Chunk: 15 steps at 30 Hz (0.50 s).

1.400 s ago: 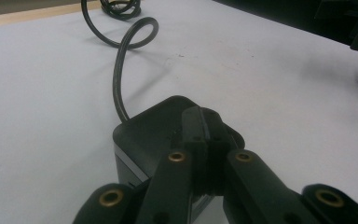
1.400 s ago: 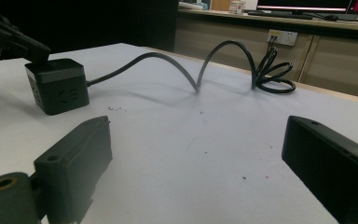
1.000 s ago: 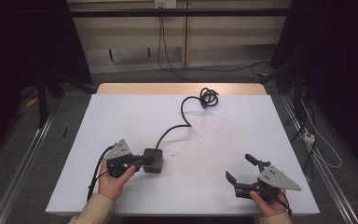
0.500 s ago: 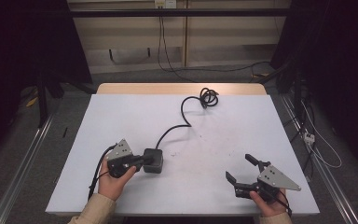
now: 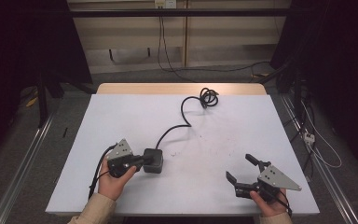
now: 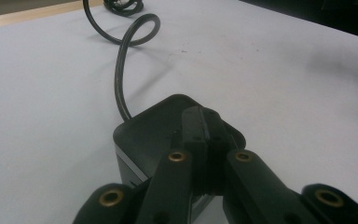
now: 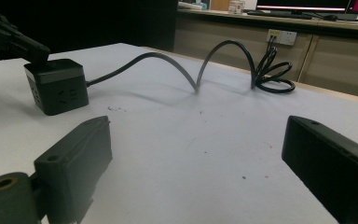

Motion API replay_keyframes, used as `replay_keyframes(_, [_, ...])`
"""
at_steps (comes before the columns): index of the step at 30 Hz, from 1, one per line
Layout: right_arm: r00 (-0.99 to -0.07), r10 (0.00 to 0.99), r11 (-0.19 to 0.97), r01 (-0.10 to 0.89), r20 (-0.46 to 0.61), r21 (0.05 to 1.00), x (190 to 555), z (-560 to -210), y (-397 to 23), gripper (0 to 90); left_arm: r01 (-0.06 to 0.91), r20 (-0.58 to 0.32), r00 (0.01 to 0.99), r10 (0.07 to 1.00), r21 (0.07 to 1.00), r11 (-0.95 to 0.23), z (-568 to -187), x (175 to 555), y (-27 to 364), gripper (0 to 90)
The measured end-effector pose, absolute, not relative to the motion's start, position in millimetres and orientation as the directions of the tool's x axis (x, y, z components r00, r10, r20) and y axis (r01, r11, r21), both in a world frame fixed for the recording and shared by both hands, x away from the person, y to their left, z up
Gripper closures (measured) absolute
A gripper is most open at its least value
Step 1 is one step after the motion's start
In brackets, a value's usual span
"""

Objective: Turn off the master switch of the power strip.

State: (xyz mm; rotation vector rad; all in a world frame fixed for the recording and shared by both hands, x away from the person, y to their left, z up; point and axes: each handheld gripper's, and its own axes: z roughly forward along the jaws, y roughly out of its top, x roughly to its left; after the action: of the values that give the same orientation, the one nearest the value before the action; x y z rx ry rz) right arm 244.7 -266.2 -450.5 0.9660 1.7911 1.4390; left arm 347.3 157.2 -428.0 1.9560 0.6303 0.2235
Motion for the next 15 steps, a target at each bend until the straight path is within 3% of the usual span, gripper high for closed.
replay_keyframes(15, [-0.525, 0.851, 0.129, 0.153, -0.030, 0.980, 244.8, -450.8, -266.5, 8.0, 0.319, -0.088, 0.844, 0.529, 0.876, -0.363, -425.8, 345.4, 154.3, 90.0])
